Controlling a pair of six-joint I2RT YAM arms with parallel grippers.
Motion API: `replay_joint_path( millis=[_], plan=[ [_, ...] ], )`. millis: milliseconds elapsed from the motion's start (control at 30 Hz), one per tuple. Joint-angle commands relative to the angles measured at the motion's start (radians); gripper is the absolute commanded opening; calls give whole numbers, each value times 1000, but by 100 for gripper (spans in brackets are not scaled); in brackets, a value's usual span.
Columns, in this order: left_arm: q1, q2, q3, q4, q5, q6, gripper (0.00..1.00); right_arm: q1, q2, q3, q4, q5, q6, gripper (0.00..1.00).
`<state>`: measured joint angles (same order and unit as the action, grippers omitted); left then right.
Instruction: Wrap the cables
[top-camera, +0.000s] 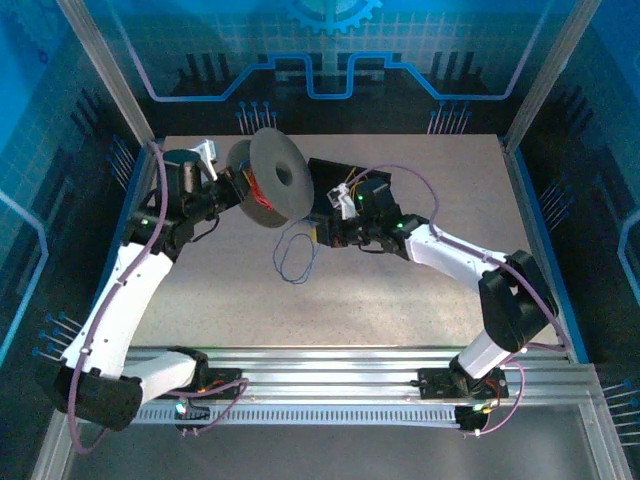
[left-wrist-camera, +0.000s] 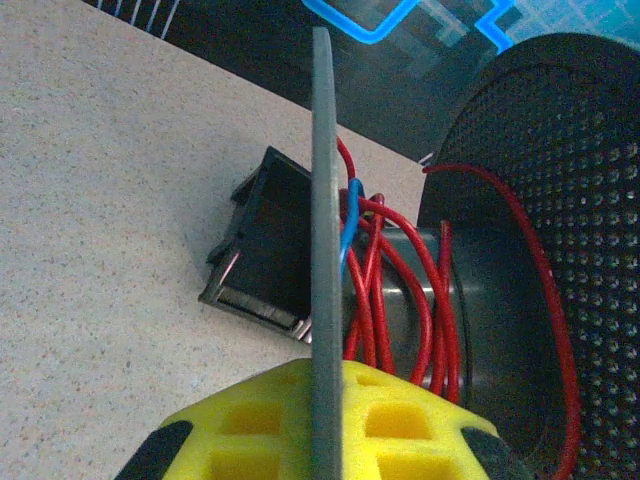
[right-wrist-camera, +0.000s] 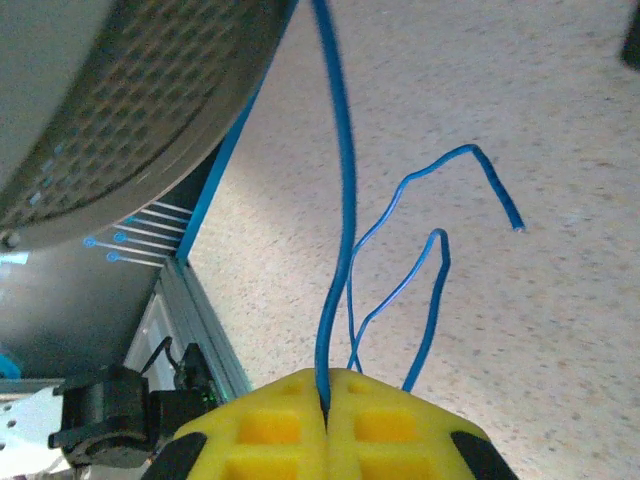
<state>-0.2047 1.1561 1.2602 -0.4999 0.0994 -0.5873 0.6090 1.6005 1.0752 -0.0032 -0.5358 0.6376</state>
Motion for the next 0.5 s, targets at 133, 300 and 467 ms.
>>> replay_joint_path(
  millis=[133, 300, 467],
  plan=[
    [11, 43, -26, 182, 14, -50, 0, 40, -20, 10, 17, -29, -48, 35],
    [11, 24, -33, 145, 13, -16, 0, 34, -94, -10, 11, -8, -62, 52],
    [11, 8, -35, 123, 13, -3, 0, 21, -187, -46, -2, -10, -83, 62]
  ],
)
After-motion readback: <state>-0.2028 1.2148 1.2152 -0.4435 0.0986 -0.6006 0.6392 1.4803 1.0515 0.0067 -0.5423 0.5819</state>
